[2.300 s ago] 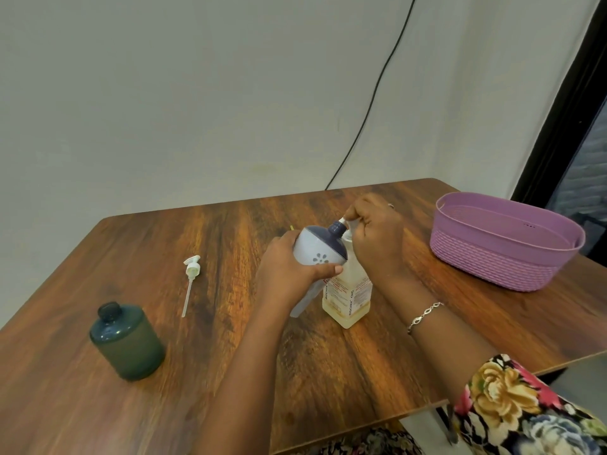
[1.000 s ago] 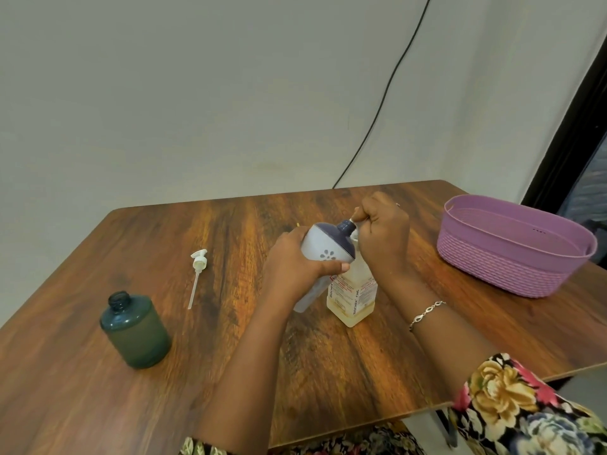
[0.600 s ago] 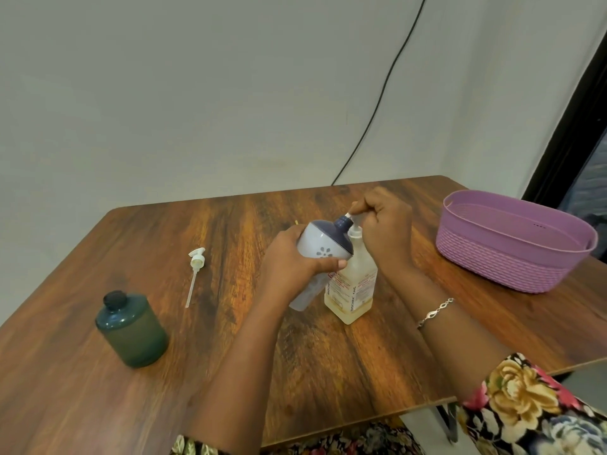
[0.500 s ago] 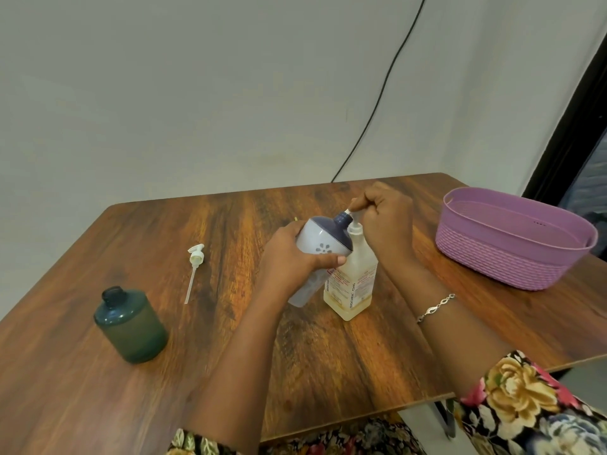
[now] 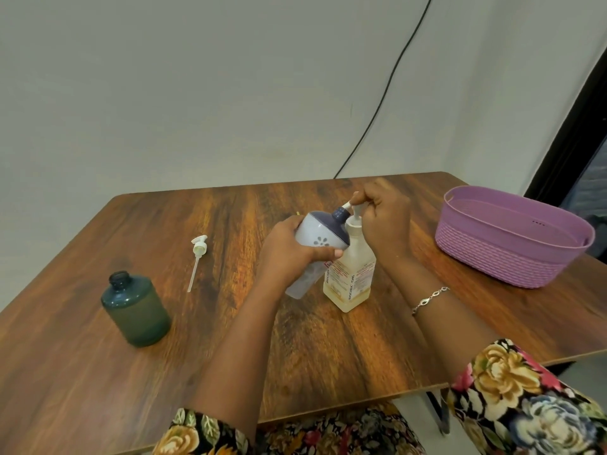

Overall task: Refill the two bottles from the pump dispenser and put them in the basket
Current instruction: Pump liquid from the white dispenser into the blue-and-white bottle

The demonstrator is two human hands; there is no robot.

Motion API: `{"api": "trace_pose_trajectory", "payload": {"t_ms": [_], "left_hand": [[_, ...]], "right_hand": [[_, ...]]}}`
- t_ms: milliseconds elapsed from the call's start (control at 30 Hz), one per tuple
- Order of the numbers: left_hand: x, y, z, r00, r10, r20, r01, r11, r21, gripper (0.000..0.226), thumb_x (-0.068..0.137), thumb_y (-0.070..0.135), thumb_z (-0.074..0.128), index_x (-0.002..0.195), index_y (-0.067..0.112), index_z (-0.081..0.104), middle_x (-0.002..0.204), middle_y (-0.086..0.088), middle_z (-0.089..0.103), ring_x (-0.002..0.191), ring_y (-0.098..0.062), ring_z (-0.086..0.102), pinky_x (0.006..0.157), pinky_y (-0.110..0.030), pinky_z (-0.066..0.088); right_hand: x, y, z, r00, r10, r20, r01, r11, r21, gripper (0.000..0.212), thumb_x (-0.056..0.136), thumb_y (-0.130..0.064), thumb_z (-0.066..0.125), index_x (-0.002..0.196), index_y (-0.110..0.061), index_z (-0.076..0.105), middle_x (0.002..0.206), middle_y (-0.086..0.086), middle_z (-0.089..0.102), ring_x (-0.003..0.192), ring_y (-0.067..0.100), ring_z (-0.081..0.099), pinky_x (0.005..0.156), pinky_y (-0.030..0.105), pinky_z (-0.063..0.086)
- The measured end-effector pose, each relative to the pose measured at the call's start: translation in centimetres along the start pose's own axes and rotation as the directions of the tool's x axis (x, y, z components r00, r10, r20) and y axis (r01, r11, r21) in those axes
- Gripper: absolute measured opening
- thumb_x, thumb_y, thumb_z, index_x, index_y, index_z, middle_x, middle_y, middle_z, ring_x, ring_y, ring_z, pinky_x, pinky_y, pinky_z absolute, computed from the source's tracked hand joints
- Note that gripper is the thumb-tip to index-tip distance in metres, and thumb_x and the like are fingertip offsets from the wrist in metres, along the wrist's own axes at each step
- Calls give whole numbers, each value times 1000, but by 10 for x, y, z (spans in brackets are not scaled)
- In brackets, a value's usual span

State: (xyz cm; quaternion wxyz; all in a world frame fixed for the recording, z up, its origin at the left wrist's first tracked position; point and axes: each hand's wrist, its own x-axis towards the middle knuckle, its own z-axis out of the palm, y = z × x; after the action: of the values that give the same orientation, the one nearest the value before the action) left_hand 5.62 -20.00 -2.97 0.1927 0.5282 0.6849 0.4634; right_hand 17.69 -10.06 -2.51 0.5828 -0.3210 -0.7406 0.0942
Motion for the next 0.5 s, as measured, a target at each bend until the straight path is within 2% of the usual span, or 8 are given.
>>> {"api": "trace_pose_trajectory", "payload": {"t_ms": [133, 200, 267, 367, 500], "left_hand": [[1, -1, 0, 1000, -2, -2, 2, 1000, -9, 53, 62, 33, 83, 106, 20, 55, 88, 9, 55, 79, -8, 53, 72, -31, 49], [2, -3, 2, 1000, 5, 0, -5, 1000, -17, 52, 62, 32, 83, 104, 22, 55, 87, 11, 54, 76, -4, 51, 69, -25, 47], [3, -4, 4, 1000, 3, 1, -3, 1000, -28, 54, 61, 32, 83, 107, 22, 56, 89, 11, 55, 76, -1, 50, 67, -23, 45], [3, -4, 4, 1000, -10, -2, 10, 999, -39, 54, 61, 31, 84, 105, 22, 57, 87, 11, 56, 78, -4, 53, 70, -29, 49], [1, -3, 2, 1000, 1, -1, -2, 999, -35, 50, 61, 31, 84, 101, 23, 56, 90, 7, 59, 82, -12, 56, 75, -36, 51]], "right_hand": [[-2, 0, 5, 997, -66, -30, 64, 996, -61, 24, 73, -1, 38, 61, -3, 59, 65, 9, 57, 58, 25, 53, 52, 37, 46], [-7, 2, 8, 993, -118, -26, 114, 988, -101, 25, 71, -4, 34, 61, -3, 57, 64, 10, 55, 56, 23, 50, 50, 27, 39], [-7, 5, 9, 992, -127, 2, 126, 984, -125, 20, 69, 3, 38, 59, -4, 54, 62, 10, 53, 53, 20, 45, 52, 18, 30], [-9, 9, 10, 993, -116, 16, 117, 982, -146, 18, 63, 11, 42, 57, -2, 54, 61, 9, 53, 53, 24, 47, 51, 24, 32], [-9, 6, 5, 997, -68, 22, 70, 992, -105, 20, 68, 7, 42, 64, -2, 59, 69, 9, 58, 62, 25, 54, 56, 32, 41]]}}
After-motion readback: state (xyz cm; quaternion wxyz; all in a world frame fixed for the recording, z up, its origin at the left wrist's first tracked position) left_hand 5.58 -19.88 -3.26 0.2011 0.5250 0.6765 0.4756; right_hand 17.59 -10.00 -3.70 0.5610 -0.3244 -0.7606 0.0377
